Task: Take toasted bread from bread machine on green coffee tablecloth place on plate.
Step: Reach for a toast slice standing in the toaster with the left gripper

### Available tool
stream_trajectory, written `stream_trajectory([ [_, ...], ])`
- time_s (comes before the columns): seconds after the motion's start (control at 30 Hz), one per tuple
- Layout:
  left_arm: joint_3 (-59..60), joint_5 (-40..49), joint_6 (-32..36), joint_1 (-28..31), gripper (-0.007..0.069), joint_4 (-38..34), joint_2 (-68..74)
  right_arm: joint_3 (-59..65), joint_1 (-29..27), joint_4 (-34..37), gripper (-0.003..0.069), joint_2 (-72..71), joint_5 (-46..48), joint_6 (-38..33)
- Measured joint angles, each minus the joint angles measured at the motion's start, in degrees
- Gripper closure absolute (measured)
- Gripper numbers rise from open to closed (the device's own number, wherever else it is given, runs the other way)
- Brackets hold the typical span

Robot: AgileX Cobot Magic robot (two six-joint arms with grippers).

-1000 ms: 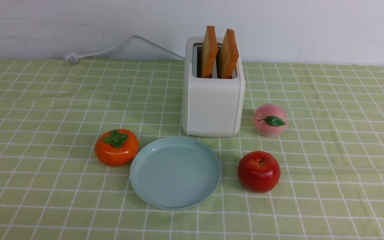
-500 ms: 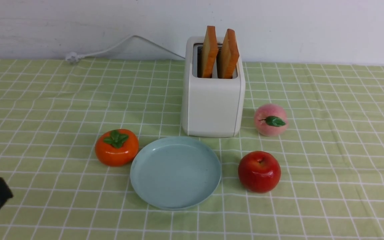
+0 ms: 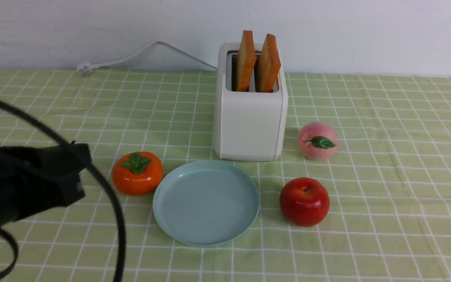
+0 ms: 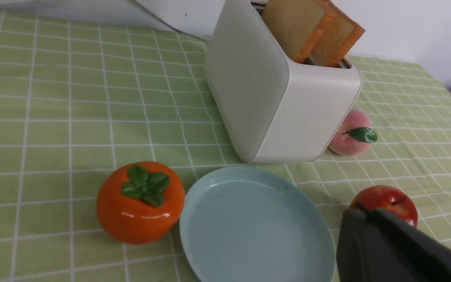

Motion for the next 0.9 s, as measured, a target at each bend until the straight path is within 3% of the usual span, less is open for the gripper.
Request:
stream_trajectory([
  [0.33, -11.9, -9.3, 4.7, -11.9, 0.0638, -0.1, 19.2, -4.7, 0.0, 1.9, 0.0547, 4.7, -1.1, -3.4],
  [0.53, -18.1, -17.0, 4.8, -12.5, 0.0593, -0.1, 29.8, -4.7, 0.0, 3.4, 0.0537, 4.7, -1.4, -3.6],
  [0.67, -23.3, -21.8, 4.7, -12.6, 0.0435, -0.3, 38.5, -4.7, 0.0, 5.5, 0.0532, 4.7, -4.1, -6.1],
  [0.7, -23.6, -22.1, 4.7, -12.6, 0.0426, -0.3, 38.9, -4.7, 0.0, 5.7, 0.0532, 4.7, -4.4, -6.5],
  [0.73, -26.2, -23.0, 4.7, -12.6, 0.0350, -0.4, 42.2, -4.7, 0.0, 6.8, 0.0531, 4.7, -5.6, -7.6],
  [0.9, -33.4, -23.5, 4.7, -12.6, 0.0211, -0.3, 50.0, -4.7, 0.0, 8.1, 0.0529, 4.7, -5.9, -9.3],
])
